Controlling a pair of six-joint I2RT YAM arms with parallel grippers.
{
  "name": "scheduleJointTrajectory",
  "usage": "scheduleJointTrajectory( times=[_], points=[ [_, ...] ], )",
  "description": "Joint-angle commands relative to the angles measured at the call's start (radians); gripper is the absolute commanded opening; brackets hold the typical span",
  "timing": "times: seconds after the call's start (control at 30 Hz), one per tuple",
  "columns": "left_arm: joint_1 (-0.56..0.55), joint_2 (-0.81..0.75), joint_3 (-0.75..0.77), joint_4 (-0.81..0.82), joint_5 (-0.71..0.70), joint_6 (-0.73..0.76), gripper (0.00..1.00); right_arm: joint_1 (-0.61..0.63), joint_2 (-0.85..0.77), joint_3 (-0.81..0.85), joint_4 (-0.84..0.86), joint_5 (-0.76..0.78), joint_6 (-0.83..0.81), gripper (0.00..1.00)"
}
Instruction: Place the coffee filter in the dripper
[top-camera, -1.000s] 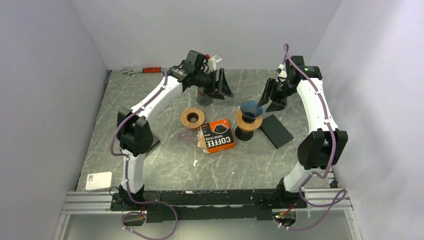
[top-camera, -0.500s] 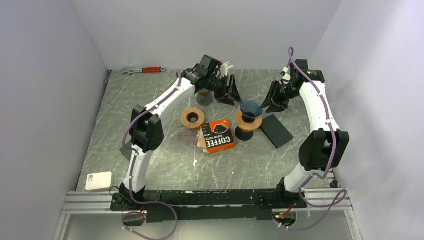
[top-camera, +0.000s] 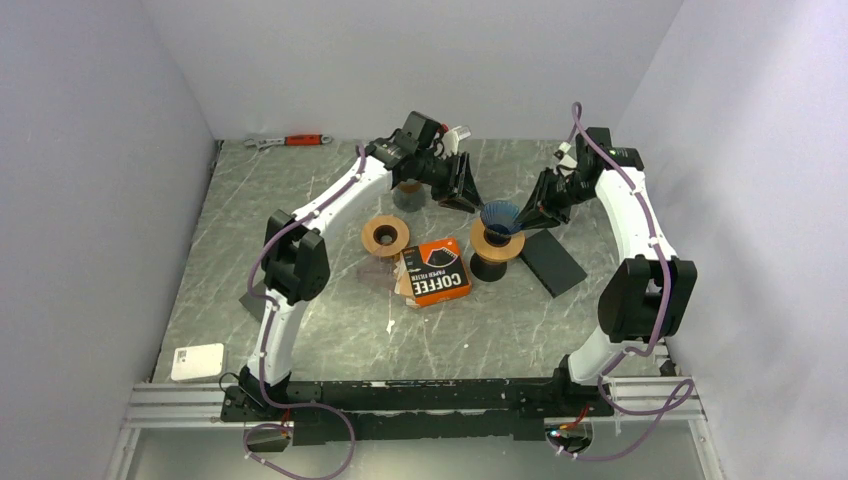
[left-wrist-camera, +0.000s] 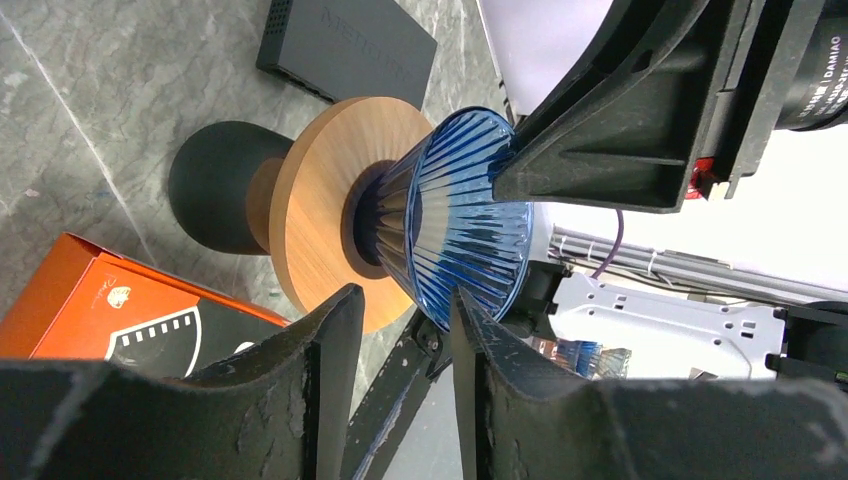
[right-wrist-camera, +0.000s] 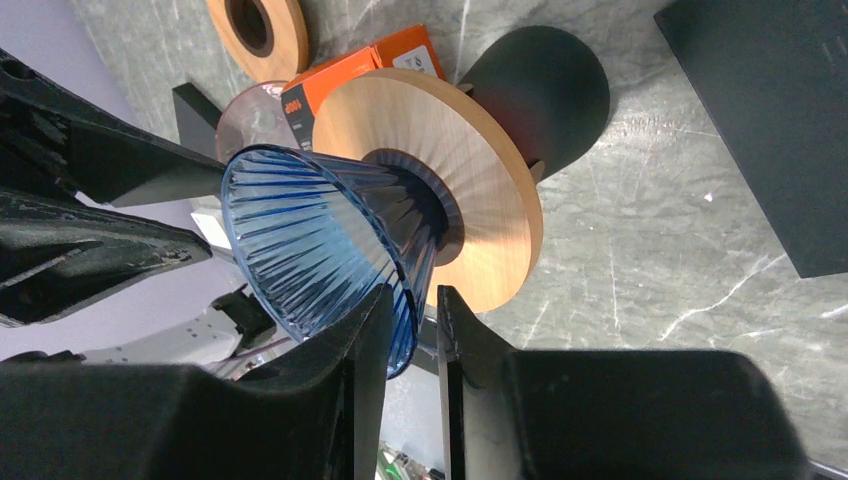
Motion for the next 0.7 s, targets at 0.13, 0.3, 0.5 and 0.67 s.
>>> scheduleJointTrajectory(
  times=[0.13,0.3,0.5,0.67],
  points=[
    [-0.01,0.049,0.06,-0.033,0.028,0.011,0.39,-0.005,-0.043,-0.037,0.033,-0.04,-0.007,0.25],
    [-0.015,0.067,0.078,-0.06,0.018,0.026,0.35,-0.004,-0.046,-0.048,0.033,-0.039,-0.016,0.24],
    [-0.018,0.057,0.064,-0.063,0.007,0.035,0.28,-0.005,-0.059,-0.086,0.047,-0.045,-0.014,0.13],
    [-0.019,0.06,0.061,-0.063,0.017,0.04,0.22,-0.005,-0.069,-0.136,0.062,-0.037,-0.022,0.05]
  ],
)
